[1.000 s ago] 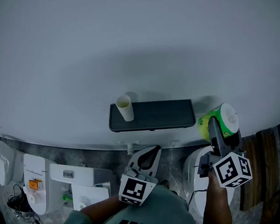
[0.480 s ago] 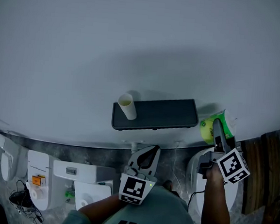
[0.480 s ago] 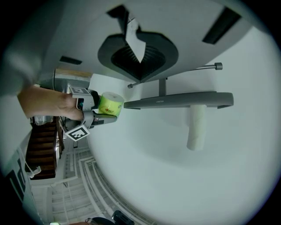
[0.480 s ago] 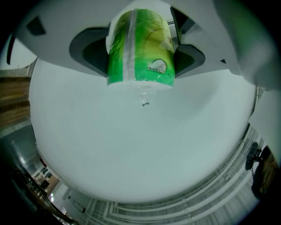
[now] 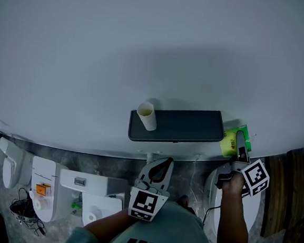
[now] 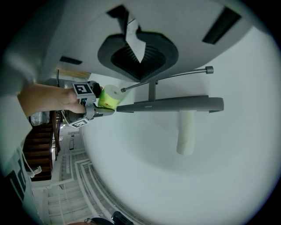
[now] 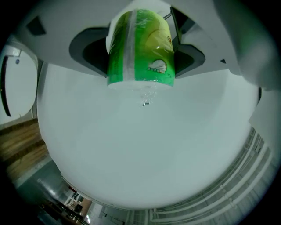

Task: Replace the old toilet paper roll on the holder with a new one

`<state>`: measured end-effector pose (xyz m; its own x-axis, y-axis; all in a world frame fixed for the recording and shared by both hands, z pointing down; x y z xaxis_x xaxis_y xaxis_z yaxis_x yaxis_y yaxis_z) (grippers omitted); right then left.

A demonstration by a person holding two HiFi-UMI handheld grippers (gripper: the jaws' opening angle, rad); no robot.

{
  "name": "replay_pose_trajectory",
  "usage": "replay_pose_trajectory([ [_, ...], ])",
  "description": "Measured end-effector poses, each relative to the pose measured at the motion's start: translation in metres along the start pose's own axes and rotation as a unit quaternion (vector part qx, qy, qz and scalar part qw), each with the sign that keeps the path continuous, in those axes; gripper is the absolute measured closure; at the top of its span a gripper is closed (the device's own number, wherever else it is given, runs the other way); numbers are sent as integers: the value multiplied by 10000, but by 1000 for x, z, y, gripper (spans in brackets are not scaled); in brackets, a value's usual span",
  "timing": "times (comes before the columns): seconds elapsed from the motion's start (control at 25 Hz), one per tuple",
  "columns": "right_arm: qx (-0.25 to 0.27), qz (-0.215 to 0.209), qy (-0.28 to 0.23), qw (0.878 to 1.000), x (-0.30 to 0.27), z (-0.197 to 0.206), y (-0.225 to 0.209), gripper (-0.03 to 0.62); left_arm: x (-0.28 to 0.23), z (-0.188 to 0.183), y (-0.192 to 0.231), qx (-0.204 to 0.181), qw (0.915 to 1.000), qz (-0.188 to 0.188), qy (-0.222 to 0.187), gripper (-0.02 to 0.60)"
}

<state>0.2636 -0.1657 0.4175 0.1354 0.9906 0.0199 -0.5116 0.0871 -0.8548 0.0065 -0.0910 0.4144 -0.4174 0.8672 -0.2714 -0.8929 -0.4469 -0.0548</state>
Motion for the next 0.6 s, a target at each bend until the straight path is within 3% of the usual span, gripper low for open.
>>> replay_pose_trajectory([
  [0.24,-752,-27,-15,9972,-10,17,-10,164,-1,4,10,31,10000,-67,64,578],
  [0.6,-1885,-108,-242,9817,-15,35,-17,164,0,8,21,84,9999,-96,84,577],
])
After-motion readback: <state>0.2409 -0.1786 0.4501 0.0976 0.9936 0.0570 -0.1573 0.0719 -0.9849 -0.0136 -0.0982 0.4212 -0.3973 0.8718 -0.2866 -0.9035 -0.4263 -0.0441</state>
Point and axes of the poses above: the fingertips, and each gripper's own axes: x backward along the fingers, y to its left, z out of its underside, the point moved 1 cm from there along x, backward along the fingers, and after that the axes turned 9 degrees about -z, right-handed, at the moved point
